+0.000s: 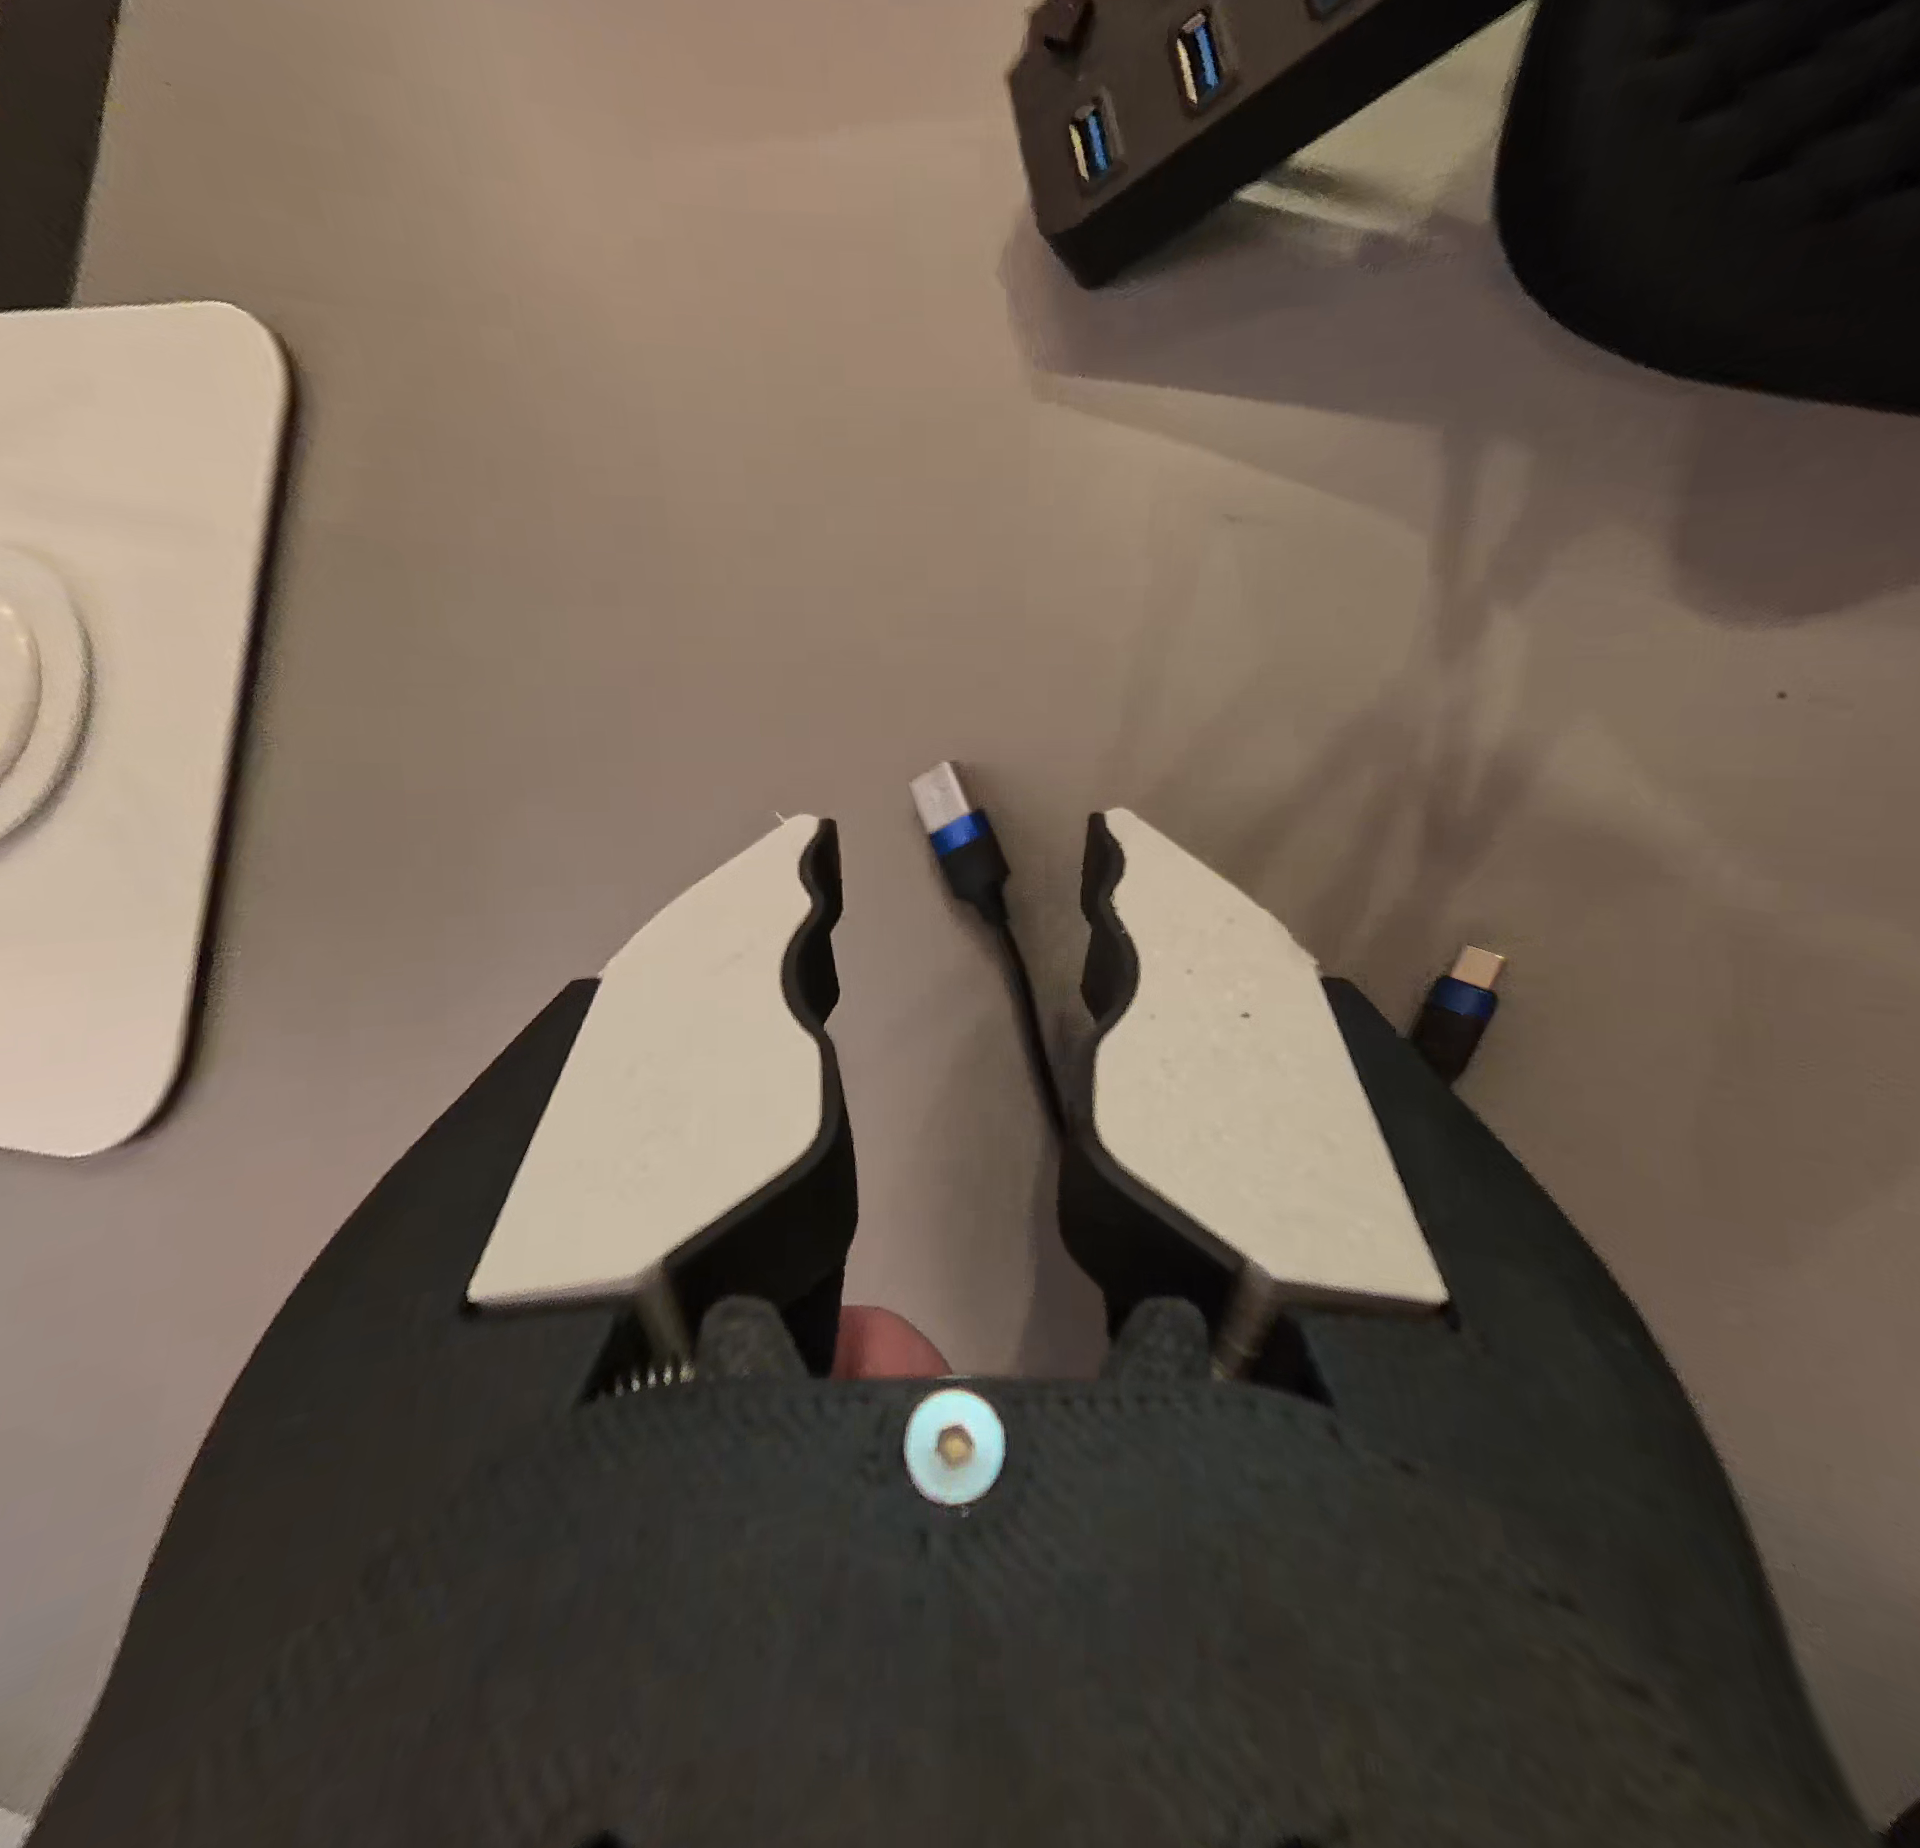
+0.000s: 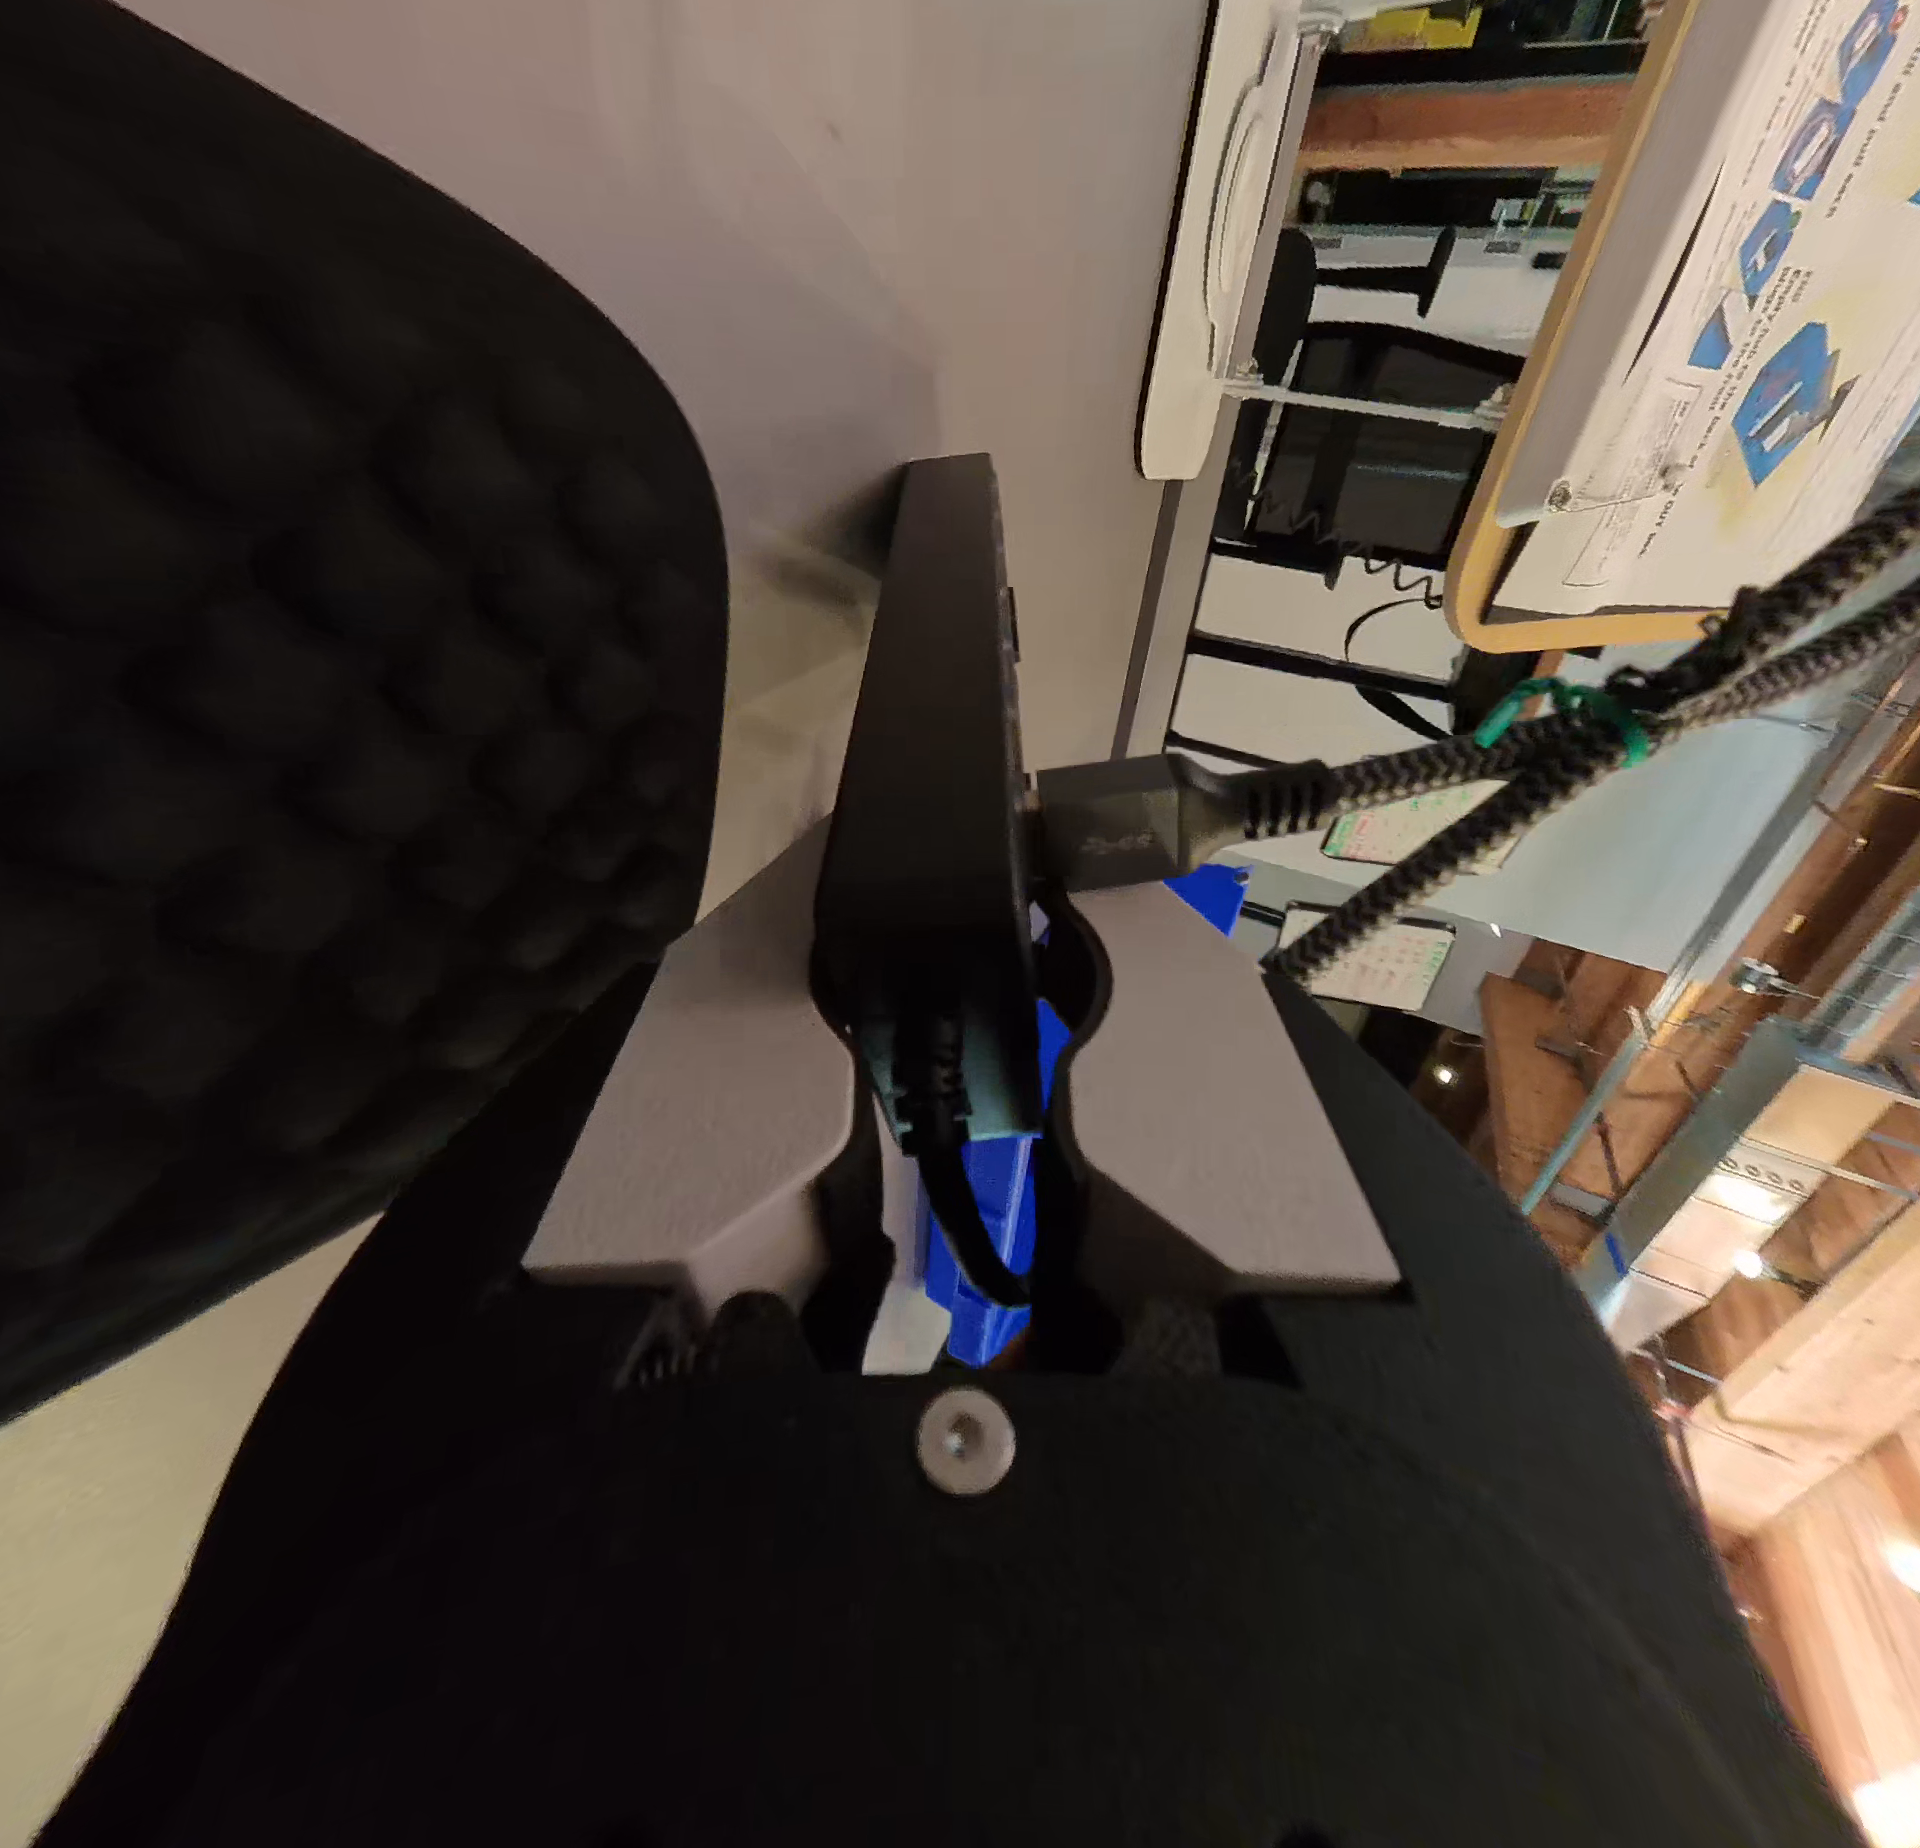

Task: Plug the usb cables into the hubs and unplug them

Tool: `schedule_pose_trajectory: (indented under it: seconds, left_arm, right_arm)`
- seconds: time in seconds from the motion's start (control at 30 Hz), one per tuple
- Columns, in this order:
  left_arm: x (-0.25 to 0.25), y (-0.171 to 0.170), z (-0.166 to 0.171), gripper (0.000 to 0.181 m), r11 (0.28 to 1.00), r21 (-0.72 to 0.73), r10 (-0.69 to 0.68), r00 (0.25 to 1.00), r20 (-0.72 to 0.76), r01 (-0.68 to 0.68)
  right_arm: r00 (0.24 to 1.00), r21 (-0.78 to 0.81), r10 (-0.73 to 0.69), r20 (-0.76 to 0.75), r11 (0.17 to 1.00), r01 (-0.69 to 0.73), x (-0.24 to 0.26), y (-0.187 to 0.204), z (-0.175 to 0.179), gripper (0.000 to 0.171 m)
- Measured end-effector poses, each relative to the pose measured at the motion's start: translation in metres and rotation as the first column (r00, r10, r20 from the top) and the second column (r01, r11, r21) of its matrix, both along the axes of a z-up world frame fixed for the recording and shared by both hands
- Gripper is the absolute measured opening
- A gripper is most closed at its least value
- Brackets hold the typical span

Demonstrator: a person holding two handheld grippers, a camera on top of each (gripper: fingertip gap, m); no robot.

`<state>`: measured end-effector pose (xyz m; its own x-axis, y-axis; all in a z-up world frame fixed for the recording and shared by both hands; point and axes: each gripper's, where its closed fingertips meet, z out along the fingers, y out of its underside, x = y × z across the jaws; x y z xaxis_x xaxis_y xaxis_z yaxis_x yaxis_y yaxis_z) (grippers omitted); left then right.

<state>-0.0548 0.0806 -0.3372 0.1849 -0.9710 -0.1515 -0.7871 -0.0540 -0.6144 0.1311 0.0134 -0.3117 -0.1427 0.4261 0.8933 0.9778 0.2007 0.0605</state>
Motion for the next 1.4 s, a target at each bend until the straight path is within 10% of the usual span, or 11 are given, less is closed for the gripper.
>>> schedule_pose_trajectory:
  seconds: [0.6, 1.07, 1.2, 1.4]
  left_arm:
    - [0.001, -0.015, -0.017, 0.043, 0.999, 0.017, 0.032, 0.999, -0.035, -0.031]
    - [-0.001, 0.006, -0.031, 0.012, 0.994, 0.056, 0.100, 0.992, -0.074, -0.096]
    - [0.001, 0.002, -0.028, 0.009, 0.995, -0.032, 0.090, 0.995, -0.039, -0.091]
    - [0.019, -0.025, -0.004, 0.007, 0.949, -0.314, 0.046, 0.986, 0.157, 0.006]
  right_arm:
    - [0.985, -0.227, -0.116, 0.124, 0.964, 0.142, 0.016, -0.038, -0.012, 0.074]
    - [0.969, -0.221, -0.209, 0.132, 0.947, 0.234, 0.031, 0.015, -0.005, 0.092]
    - [0.988, -0.323, -0.143, 0.064, 0.933, 0.156, 0.021, -0.006, 0.006, 0.070]
    - [0.890, -0.418, -0.057, -0.452, 0.895, -0.155, -0.072, -0.029, 0.045, 0.023]
